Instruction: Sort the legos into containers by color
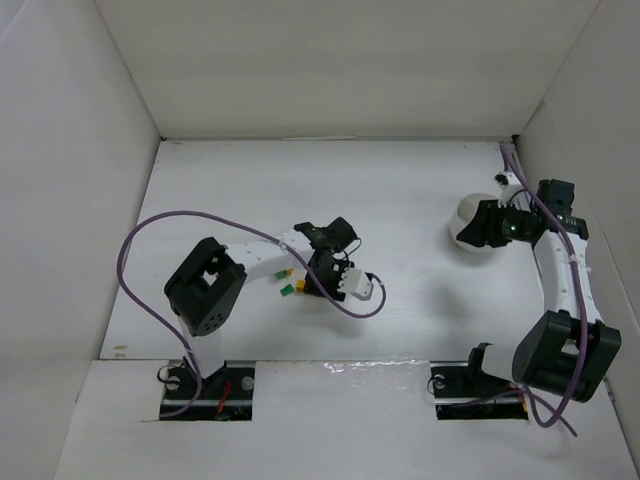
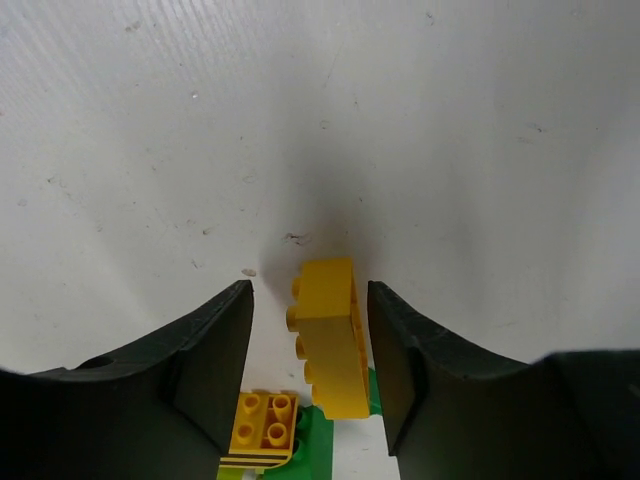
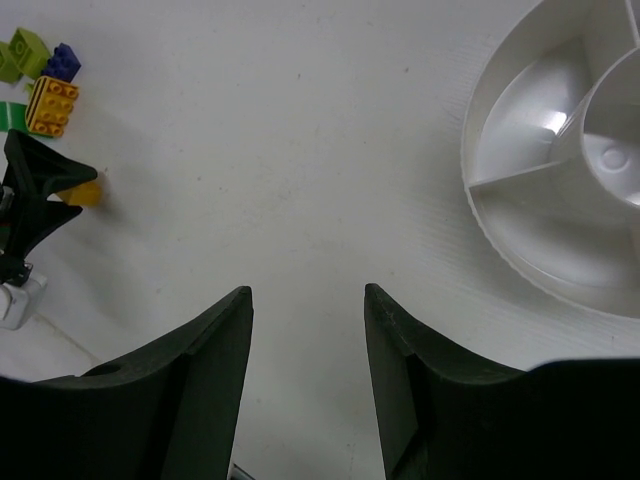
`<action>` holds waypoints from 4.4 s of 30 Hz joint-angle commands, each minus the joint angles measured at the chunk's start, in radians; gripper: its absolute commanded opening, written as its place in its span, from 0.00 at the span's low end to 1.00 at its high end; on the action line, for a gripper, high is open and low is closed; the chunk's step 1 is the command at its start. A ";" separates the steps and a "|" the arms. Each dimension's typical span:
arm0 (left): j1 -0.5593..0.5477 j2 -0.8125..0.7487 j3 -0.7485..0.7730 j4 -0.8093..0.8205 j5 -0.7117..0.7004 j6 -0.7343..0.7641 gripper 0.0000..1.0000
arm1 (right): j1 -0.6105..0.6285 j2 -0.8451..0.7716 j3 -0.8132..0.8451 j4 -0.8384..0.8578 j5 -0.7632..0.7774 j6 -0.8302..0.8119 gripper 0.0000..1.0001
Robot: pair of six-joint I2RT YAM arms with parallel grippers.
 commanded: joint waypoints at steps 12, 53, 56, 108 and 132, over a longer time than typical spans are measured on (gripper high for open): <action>-0.013 0.026 0.034 -0.045 0.019 -0.033 0.16 | -0.028 -0.063 0.100 0.027 -0.100 0.011 0.54; 0.109 0.433 0.596 1.809 0.590 -1.677 0.00 | -0.028 -0.132 0.376 0.001 -0.281 0.169 0.58; 0.165 0.385 0.524 1.891 0.616 -1.793 0.00 | -0.028 -0.120 0.299 -0.013 -0.340 0.115 0.56; 0.370 -0.075 0.356 1.553 0.193 -2.354 0.00 | 0.495 0.258 0.334 1.316 -0.117 1.604 0.72; 0.370 -0.044 0.335 1.507 0.193 -2.403 0.00 | 0.538 0.294 0.356 1.469 -0.148 1.528 0.63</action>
